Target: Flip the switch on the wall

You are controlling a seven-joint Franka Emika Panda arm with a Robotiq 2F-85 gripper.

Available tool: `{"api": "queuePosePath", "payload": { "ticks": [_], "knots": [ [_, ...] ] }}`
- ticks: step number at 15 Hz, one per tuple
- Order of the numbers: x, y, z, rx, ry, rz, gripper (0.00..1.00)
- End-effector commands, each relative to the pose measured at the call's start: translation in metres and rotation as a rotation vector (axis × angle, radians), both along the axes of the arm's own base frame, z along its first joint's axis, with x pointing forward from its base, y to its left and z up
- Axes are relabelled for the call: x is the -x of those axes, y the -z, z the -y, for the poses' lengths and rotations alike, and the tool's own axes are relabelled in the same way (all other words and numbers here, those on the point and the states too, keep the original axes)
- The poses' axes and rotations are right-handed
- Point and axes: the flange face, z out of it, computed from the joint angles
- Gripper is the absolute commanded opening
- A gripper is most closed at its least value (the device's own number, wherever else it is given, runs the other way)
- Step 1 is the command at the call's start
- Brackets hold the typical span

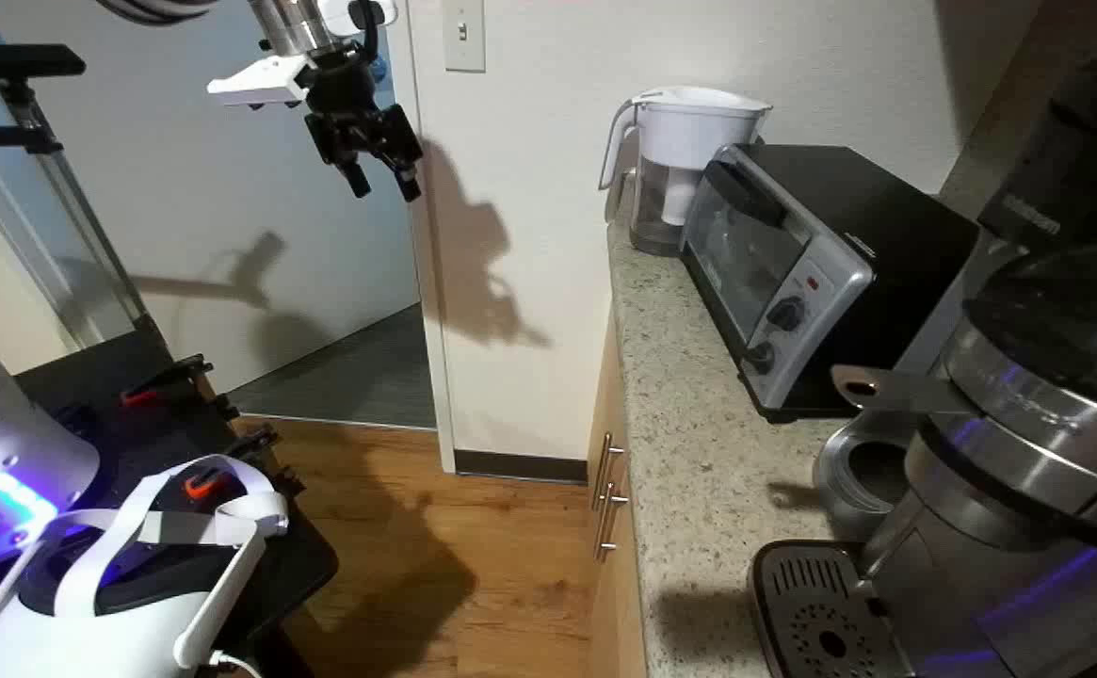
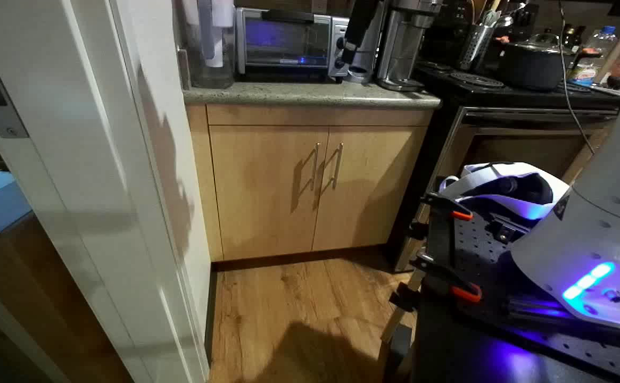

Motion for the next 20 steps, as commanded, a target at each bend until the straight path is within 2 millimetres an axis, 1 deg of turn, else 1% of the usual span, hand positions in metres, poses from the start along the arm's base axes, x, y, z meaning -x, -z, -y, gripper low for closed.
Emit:
{"api": "queuePosePath", "payload": {
  "ticks": [1, 6, 10, 13, 15, 20],
  "knots": [
    [0.0, -0.001, 0.0, 0.0, 0.0, -0.001, 1.0],
    [-0.015, -0.021, -0.012, -0.05, -0.021, 0.112, 1.0],
    [-0.025, -0.032, -0.02, -0.057, -0.04, 0.175, 1.0],
    [-0.027, -0.032, -0.022, -0.042, -0.051, 0.188, 1.0],
    [-0.022, -0.032, -0.022, -0.048, -0.028, 0.174, 1.0],
    [-0.022, -0.031, -0.022, -0.048, -0.027, 0.173, 1.0]
  ]
}}
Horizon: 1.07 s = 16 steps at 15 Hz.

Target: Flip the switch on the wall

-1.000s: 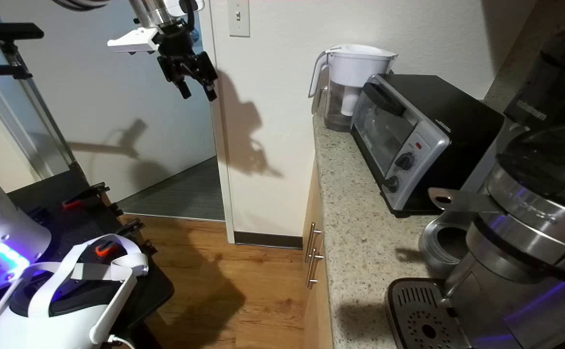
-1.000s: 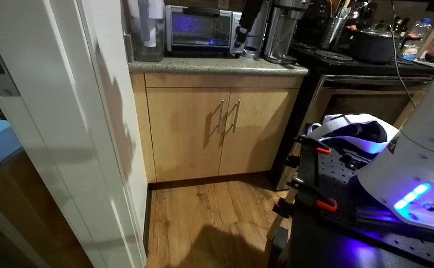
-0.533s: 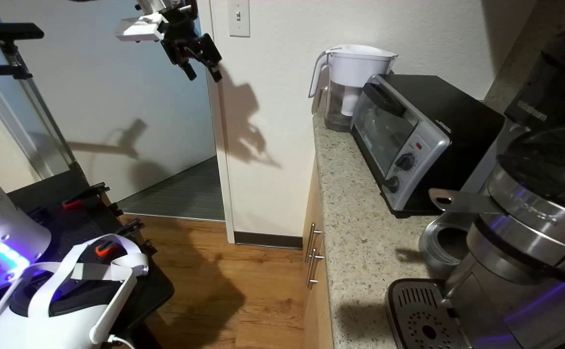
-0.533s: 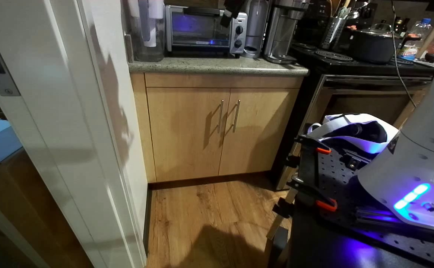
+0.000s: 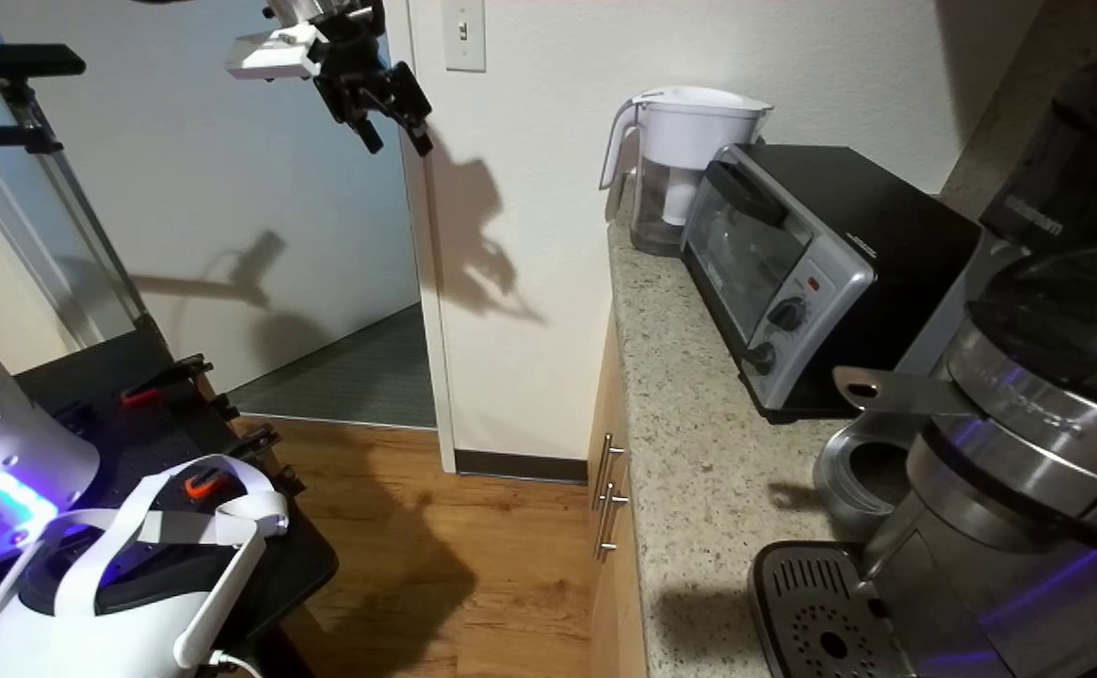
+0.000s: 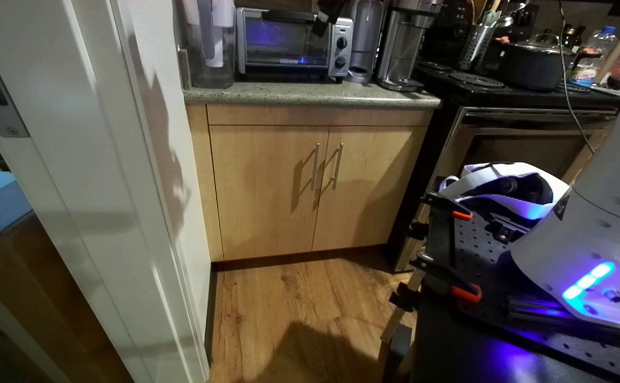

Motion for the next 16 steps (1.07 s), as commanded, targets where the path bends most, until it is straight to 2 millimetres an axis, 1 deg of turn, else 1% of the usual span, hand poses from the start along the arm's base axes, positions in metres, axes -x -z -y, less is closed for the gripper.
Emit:
{"api": "queuePosePath", "payload": {
  "ticks": [1, 3, 5, 9, 14, 16],
  "knots": [
    [-0.002, -0.002, -0.001, -0.017, -0.002, 0.014, 1.0],
    [-0.005, -0.007, -0.008, -0.058, -0.012, 0.033, 1.0],
    [-0.011, -0.014, -0.021, -0.096, -0.023, 0.065, 1.0],
    [-0.028, -0.037, -0.042, -0.17, -0.077, 0.185, 1.0],
    [-0.044, -0.064, -0.044, -0.213, -0.129, 0.276, 1.0],
    [-0.049, -0.079, -0.045, -0.228, -0.162, 0.316, 1.0]
  ]
}}
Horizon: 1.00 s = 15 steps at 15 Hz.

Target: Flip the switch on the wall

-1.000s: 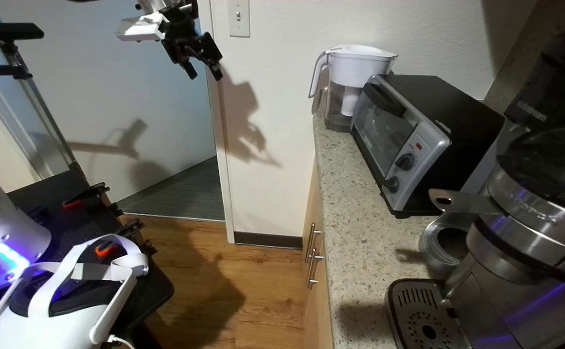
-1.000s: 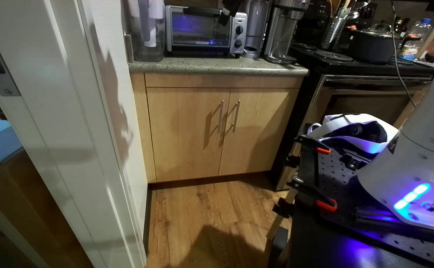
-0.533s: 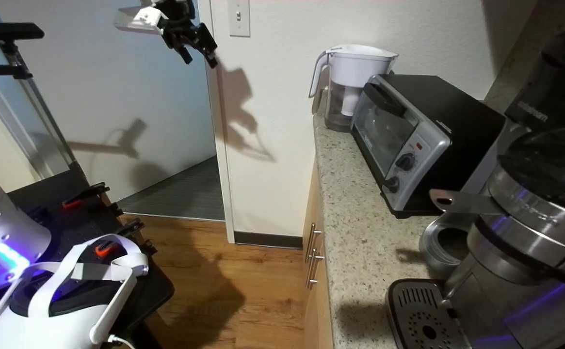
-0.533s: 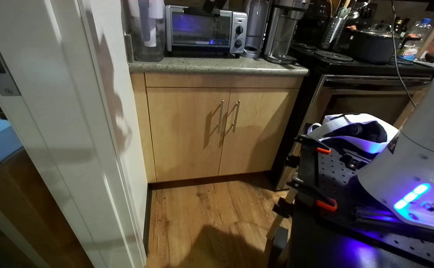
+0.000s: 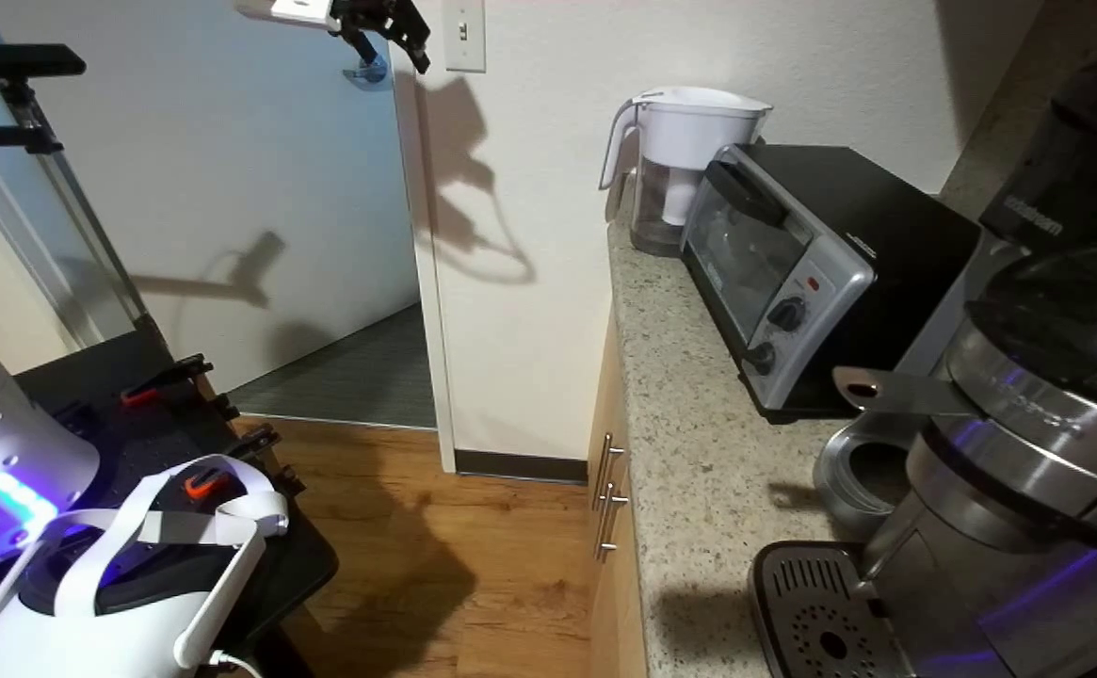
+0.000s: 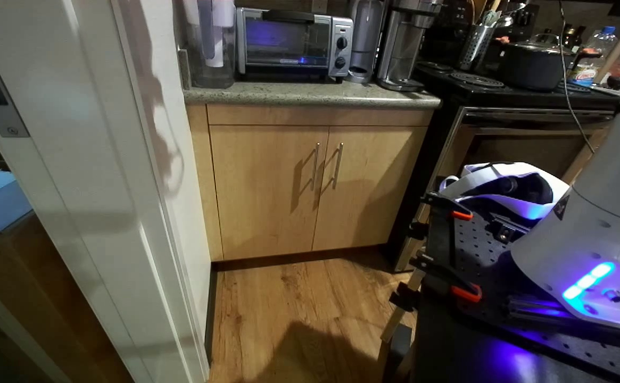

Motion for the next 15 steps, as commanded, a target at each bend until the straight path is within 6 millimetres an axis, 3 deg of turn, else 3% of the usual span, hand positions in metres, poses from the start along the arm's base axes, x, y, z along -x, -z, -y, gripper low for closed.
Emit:
{"api": "queuePosePath", "payload": {
  "ticks": [1, 4, 9, 11, 15],
  "knots": [
    [-0.014, -0.027, -0.002, -0.012, -0.065, 0.092, 1.0],
    [-0.012, -0.042, -0.004, 0.008, -0.118, 0.157, 1.0],
    [-0.012, -0.039, -0.002, 0.008, -0.123, 0.142, 1.0],
    [-0.013, -0.031, 0.009, -0.017, -0.122, 0.12, 1.0],
    [-0.03, -0.036, 0.023, 0.001, -0.12, 0.147, 1.0]
  ]
}}
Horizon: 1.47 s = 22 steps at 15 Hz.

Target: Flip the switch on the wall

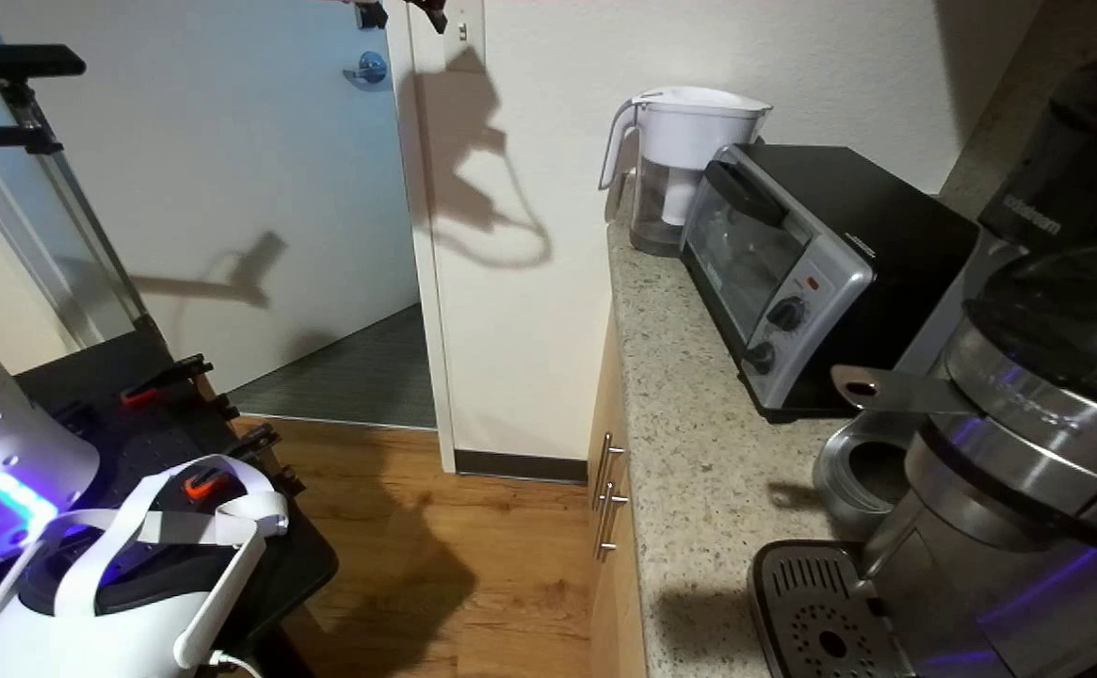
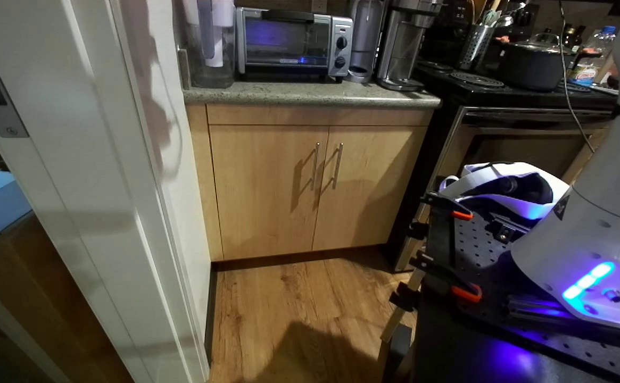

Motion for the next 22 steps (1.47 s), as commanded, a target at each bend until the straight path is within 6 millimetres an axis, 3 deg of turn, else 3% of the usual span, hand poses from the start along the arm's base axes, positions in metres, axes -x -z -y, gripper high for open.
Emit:
{"api": "queuePosePath", "payload": {
  "ticks": [1, 4, 10, 11, 14, 18, 22],
  "knots": [
    [-0.021, -0.006, 0.009, -0.006, -0.013, 0.027, 1.0],
    [-0.038, -0.009, 0.005, -0.043, -0.045, 0.05, 1.0],
    [-0.07, -0.025, -0.038, -0.07, -0.168, 0.103, 0.99],
    [-0.073, -0.026, -0.042, -0.069, -0.179, 0.11, 0.8],
    [-0.075, -0.026, -0.038, -0.055, -0.188, 0.124, 0.65],
    [-0.077, -0.023, -0.026, -0.044, -0.19, 0.127, 0.33],
    [-0.082, -0.018, -0.032, -0.036, -0.213, 0.116, 0.03]
  ]
}}
